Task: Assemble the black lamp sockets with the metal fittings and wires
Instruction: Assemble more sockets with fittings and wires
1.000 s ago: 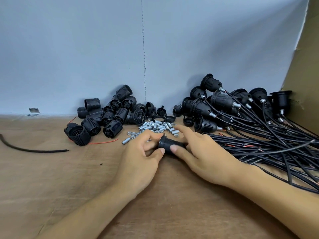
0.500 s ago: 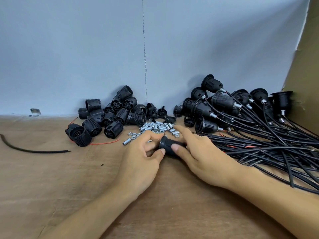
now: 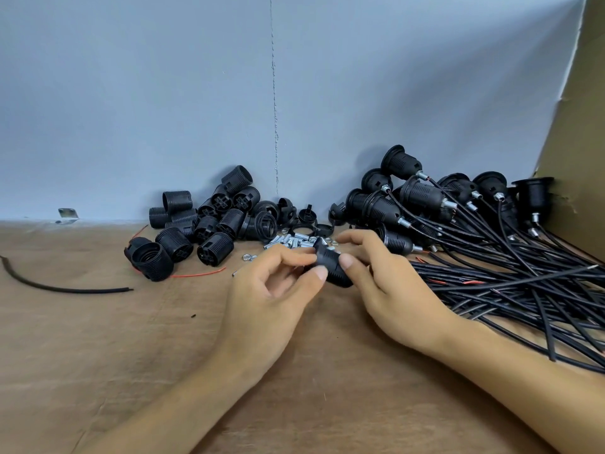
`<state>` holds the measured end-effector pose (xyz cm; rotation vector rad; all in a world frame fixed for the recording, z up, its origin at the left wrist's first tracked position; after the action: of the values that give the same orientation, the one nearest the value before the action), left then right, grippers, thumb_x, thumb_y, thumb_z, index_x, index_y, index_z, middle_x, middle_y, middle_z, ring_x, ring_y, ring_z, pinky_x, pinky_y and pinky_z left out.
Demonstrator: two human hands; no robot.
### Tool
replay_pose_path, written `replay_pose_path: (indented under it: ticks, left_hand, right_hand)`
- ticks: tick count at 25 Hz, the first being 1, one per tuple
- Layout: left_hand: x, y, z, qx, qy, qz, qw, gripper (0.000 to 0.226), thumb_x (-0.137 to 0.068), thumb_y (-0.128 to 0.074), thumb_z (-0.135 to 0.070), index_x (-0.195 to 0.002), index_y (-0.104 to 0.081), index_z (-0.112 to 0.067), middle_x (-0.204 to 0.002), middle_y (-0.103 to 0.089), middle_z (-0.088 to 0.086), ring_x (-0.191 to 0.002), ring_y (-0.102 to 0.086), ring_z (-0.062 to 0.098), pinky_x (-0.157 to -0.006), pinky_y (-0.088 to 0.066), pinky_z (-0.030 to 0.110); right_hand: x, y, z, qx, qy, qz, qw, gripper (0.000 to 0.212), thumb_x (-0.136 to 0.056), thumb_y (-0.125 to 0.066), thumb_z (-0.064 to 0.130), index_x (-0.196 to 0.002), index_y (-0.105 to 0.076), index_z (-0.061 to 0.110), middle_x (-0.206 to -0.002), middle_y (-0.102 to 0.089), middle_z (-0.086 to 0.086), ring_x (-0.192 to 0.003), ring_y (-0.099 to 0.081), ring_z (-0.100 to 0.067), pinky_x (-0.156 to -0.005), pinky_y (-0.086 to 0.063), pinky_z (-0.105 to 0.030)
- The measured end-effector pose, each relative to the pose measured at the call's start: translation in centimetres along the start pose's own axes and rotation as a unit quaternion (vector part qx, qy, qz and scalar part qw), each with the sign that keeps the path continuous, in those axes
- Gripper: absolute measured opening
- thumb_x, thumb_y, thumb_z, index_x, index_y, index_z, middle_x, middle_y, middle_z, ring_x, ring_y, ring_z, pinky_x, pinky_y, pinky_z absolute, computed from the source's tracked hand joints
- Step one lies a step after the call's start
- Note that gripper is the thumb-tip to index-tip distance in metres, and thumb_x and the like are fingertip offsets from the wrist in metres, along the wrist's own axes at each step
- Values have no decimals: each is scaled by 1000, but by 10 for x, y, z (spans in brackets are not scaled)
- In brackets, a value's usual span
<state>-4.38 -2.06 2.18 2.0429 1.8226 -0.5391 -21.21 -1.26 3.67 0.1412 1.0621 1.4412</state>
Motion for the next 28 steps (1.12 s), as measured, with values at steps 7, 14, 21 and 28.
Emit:
replay_pose_path:
  ticks: [7,14,21,28]
  left_hand:
    - [-5,7,23,11,138,7,990,50,-69,-88,-39,-114,-65,-33,-114,-71,-8,-103,-71,5,-83,-56,24]
    - [-8,0,31,30,195,62,978,68,-67,-88,-37,-128,-58,-37,-113,-73,-9,-97,-74,10,-81,-58,28]
    - [-6,0,39,-9,229,79,970,68,-76,-86,-5,-131,-57,-32,-108,-75,-4,-90,-75,12,-73,-56,21]
    - [-10,0,30,7,227,84,970,94,-54,-91,-59,-137,-52,-37,-114,-73,-9,-94,-76,19,-91,-57,38]
  right_hand:
    - [0,6,-2,-49,7,-9,999,29,-104,-41,32,-132,-47,24,-100,-67,28,-95,-63,4,-77,-41,-7]
    - [-3,18,-4,-32,6,-40,999,27,-104,-45,34,-129,-49,28,-105,-65,24,-89,-60,13,-75,-41,-4]
    - [-1,16,-11,-25,-3,-22,999,27,-103,-47,36,-129,-50,30,-104,-67,17,-84,-62,4,-71,-41,-9]
    - [3,12,-3,-5,17,-17,1000,29,-101,-48,38,-128,-51,30,-114,-66,15,-103,-62,0,-80,-44,-15]
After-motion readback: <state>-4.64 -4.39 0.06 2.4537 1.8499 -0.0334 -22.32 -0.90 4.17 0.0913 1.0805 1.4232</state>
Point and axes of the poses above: each hand's wrist, its own x-axis away from the middle knuckle, its own y-axis out of the back of the hand, z = x × y, the point moved 6 cm from there along -x, towards the middle knuckle
